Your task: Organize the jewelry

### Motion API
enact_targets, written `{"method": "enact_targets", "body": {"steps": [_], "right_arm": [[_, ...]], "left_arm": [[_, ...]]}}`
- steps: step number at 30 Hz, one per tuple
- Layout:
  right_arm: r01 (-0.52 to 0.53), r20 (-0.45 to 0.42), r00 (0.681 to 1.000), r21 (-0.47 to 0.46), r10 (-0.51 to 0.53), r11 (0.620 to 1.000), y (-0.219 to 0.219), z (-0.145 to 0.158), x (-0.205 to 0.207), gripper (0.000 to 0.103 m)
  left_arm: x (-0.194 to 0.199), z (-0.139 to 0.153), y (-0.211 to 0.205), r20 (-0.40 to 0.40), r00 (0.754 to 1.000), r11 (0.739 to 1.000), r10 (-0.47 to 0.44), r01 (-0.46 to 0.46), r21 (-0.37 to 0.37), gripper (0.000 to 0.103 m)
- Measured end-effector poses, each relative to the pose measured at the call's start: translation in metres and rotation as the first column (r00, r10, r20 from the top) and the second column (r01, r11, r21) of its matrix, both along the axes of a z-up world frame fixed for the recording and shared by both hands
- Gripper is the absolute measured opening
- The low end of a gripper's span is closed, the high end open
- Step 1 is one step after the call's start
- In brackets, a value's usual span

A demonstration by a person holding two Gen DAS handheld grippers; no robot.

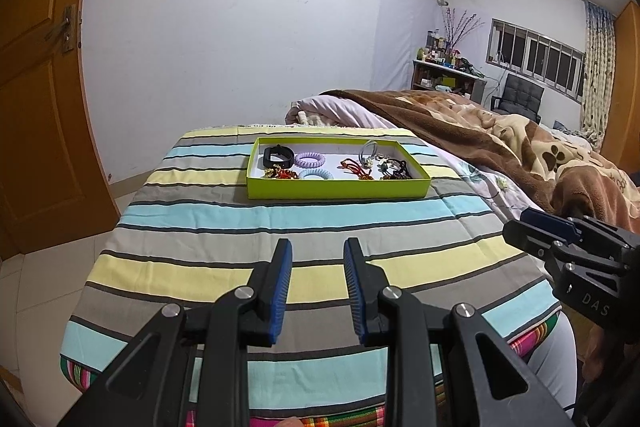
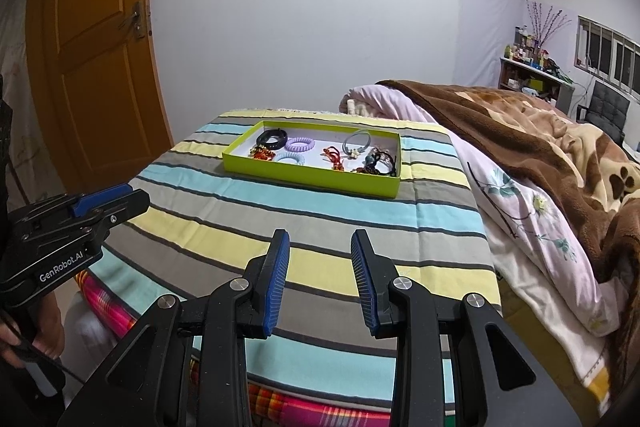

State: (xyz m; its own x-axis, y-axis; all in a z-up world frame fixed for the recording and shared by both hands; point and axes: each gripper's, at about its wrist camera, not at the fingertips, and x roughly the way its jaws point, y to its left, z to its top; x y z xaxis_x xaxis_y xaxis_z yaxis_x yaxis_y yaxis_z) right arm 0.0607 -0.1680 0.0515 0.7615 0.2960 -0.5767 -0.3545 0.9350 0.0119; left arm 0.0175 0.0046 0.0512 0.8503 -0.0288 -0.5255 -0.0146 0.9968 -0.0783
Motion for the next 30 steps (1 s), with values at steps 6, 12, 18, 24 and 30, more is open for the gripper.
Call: {"method": "enact_targets", "body": {"steps": [6, 12, 18, 24, 30], "right_arm": [[-0.001, -0.002, 1.0, -0.002, 0.001, 1.0, 0.0003, -0.0008, 0.0006, 0.033], [-0.001, -0.002, 1.0, -0.002, 0.001, 1.0, 0.0009, -0.0012, 0.001, 0.033], [-0.001, -0.003, 1.0, -0.002, 0.001, 1.0, 0.0008, -0.0013, 0.0011, 0.033], [-0.002, -0.005, 1.0, -0.001, 0.002, 1.0, 0.0008, -0.0015, 0.0014, 0.033], [-0.002, -0.005, 1.0, -0.002, 0.002, 1.0, 0.0009, -0.0014, 0.0014, 0.033]], "left_arm": [[0.0001, -0.0002, -0.0008, -0.001, 1.0, 1.0, 0.003, -0.003, 0.004, 0.028], [-0.0003, -0.0001, -0.0009, -0.005, 1.0, 1.0, 0.006, -0.006, 0.001, 0.028], [-0.0001, -0.0008, -0.0012, -0.011, 1.0, 1.0, 0.009, -0.009, 0.0, 0.028], [0.0017, -0.0013, -0.0004, -0.015, 1.0, 1.0, 0.009, -0.009, 0.0, 0.028], [0.002, -0.0019, -0.0002, -0.017, 1.0, 1.0, 0.013, -0.013, 0.001, 0.028]]}}
